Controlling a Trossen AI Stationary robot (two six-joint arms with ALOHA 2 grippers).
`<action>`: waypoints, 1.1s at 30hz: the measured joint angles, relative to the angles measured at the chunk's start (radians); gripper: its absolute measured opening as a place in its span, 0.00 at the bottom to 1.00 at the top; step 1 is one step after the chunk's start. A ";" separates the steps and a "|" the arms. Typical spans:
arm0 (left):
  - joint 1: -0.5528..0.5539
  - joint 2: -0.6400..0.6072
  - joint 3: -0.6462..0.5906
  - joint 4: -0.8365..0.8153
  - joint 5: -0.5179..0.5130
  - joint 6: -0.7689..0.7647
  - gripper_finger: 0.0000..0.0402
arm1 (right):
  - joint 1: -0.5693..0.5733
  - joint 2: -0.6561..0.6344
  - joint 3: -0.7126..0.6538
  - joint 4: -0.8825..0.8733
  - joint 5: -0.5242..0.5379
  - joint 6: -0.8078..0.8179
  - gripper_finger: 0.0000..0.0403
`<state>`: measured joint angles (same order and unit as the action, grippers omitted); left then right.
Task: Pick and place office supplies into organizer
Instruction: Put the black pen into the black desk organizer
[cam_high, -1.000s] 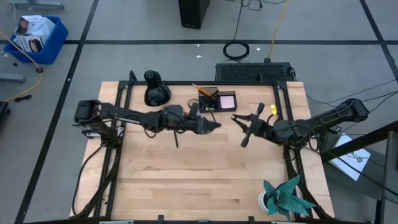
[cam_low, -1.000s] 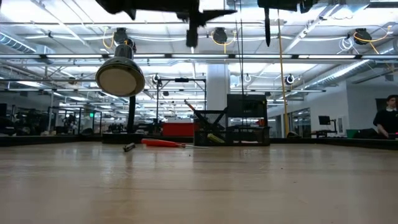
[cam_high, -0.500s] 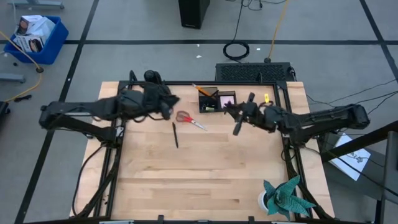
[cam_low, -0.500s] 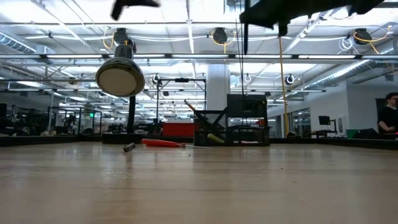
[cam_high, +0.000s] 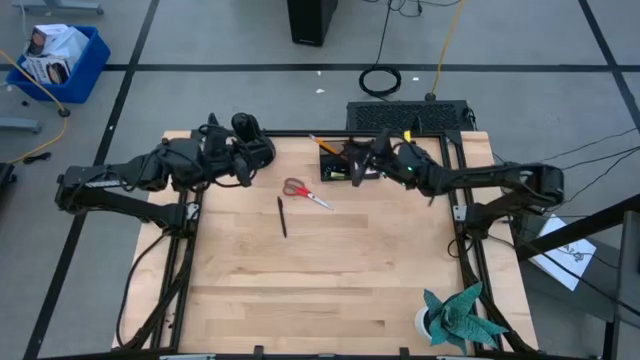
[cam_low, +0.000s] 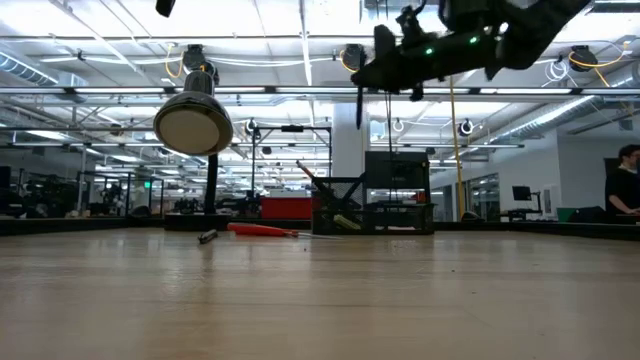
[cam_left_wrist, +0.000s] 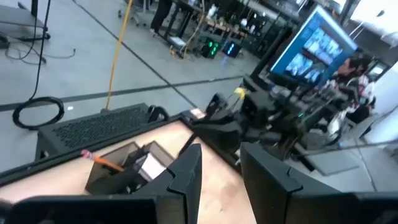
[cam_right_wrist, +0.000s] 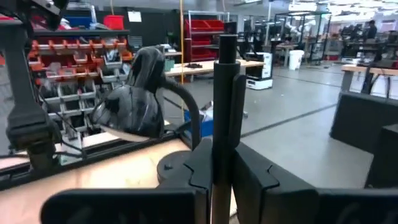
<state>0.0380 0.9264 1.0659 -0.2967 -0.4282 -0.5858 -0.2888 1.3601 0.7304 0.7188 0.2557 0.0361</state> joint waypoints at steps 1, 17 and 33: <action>-0.001 0.002 0.001 0.008 0.000 0.000 0.28 | -0.015 0.021 0.011 0.016 -0.020 0.002 0.07; -0.007 0.003 0.001 0.014 0.009 -0.055 0.28 | -0.182 0.321 0.177 0.027 -0.104 0.072 0.10; -0.024 0.003 0.001 0.017 0.010 -0.056 0.28 | -0.242 0.423 0.197 0.065 -0.128 0.161 0.09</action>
<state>0.0139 0.9291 1.0668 -0.2794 -0.4187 -0.6418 -0.5309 1.7832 0.9272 0.7838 0.1272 0.1970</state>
